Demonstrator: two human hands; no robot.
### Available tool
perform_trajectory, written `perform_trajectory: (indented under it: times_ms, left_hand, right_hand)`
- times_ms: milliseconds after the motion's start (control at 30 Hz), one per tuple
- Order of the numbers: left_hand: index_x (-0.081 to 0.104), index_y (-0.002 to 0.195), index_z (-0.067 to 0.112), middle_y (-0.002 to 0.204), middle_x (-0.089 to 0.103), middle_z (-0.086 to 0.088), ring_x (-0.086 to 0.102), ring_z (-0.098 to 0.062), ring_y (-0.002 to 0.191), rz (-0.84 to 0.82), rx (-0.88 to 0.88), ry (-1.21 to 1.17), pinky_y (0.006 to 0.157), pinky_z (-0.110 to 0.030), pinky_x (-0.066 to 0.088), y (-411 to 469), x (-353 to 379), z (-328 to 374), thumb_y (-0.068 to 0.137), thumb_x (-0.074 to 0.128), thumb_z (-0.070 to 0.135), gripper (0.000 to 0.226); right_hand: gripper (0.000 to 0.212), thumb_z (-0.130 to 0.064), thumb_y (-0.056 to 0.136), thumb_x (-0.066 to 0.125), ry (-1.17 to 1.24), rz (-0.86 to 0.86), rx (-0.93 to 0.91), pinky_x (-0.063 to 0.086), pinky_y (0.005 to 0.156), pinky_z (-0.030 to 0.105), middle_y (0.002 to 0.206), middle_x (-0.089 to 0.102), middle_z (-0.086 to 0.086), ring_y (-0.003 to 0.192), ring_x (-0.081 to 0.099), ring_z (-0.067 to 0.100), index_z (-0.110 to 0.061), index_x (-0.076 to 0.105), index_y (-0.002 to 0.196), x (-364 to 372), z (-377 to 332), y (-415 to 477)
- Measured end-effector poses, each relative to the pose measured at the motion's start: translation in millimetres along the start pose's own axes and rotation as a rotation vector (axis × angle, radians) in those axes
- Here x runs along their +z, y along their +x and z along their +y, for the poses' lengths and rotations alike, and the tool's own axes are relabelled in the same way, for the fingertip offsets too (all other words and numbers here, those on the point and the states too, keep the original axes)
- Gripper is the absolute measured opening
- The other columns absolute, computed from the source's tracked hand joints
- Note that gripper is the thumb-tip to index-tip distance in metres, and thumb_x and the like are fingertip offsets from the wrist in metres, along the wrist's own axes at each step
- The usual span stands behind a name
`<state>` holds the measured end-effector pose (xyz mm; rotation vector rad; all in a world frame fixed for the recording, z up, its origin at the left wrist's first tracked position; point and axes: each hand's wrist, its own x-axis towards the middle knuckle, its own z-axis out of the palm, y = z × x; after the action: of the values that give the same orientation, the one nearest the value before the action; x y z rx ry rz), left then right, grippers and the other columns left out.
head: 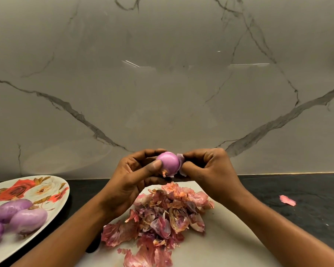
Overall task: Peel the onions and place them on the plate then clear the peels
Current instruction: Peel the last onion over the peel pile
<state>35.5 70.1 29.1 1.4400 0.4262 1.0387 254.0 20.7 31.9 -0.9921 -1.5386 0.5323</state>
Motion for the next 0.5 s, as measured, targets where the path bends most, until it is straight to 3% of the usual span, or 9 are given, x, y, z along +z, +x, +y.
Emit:
perform_trajectory:
  times_ms: [67,100,200,300,400,500]
  left_hand:
    - [0.070,0.132,0.009,0.136,0.066,-0.023,0.069,-0.043,0.113,-0.025,-0.037,-0.080,0.097,-0.052,0.060,2.3,-3.3,-1.5,0.084,0.087,0.030,0.054]
    - [0.069,0.133,0.009,0.138,0.065,-0.024,0.068,-0.042,0.115,-0.030,-0.055,-0.108,0.098,-0.050,0.060,3.4,-4.3,-2.1,0.089,0.081,0.028,0.049]
    - [0.069,0.135,0.013,0.138,0.064,-0.024,0.068,-0.038,0.111,-0.031,-0.118,-0.123,0.090,-0.040,0.063,4.9,-3.2,-1.2,0.093,0.070,0.024,0.043]
    - [0.071,0.130,0.016,0.133,0.069,-0.018,0.071,-0.038,0.112,0.021,-0.142,-0.027,0.090,-0.041,0.064,4.4,-1.0,-3.2,0.091,0.076,0.027,0.041]
    - [0.073,0.125,0.014,0.126,0.073,-0.015,0.074,-0.037,0.112,0.092,-0.139,0.035,0.086,-0.037,0.065,3.6,0.5,-3.3,0.080,0.083,0.019,0.046]
    - [0.075,0.122,0.012,0.121,0.075,-0.014,0.075,-0.035,0.109,0.098,-0.098,0.026,0.082,-0.034,0.065,2.1,3.4,-0.2,0.073,0.081,0.015,0.049]
  right_hand:
    - [0.023,0.007,0.093,0.069,0.061,-0.001,0.047,0.064,0.069,0.026,0.086,0.081,0.010,0.078,0.080,0.024,-0.012,0.081,0.101,0.5,-0.7,1.1]
    - [0.021,0.007,0.093,0.069,0.092,0.003,0.076,0.064,0.068,0.026,0.085,0.080,0.012,0.077,0.080,0.025,-0.008,0.081,0.101,0.4,-0.1,2.2]
    - [0.017,0.002,0.095,0.070,0.065,0.003,0.112,0.064,0.066,0.027,0.083,0.080,0.011,0.076,0.080,0.025,-0.006,0.082,0.103,-0.1,2.3,4.1]
    - [0.012,-0.013,0.093,0.078,-0.051,-0.056,0.093,0.065,0.069,0.029,0.086,0.082,0.003,0.079,0.080,0.020,-0.014,0.082,0.105,1.2,2.2,1.7]
    - [0.031,-0.030,0.089,0.082,-0.071,-0.112,0.105,0.067,0.077,0.037,0.095,0.082,0.001,0.087,0.080,0.017,-0.013,0.081,0.114,0.6,2.7,1.5]
    - [0.043,-0.033,0.083,0.086,-0.098,-0.161,0.086,0.066,0.085,0.040,0.105,0.082,-0.001,0.095,0.079,0.014,-0.015,0.079,0.122,-3.5,3.7,2.2]
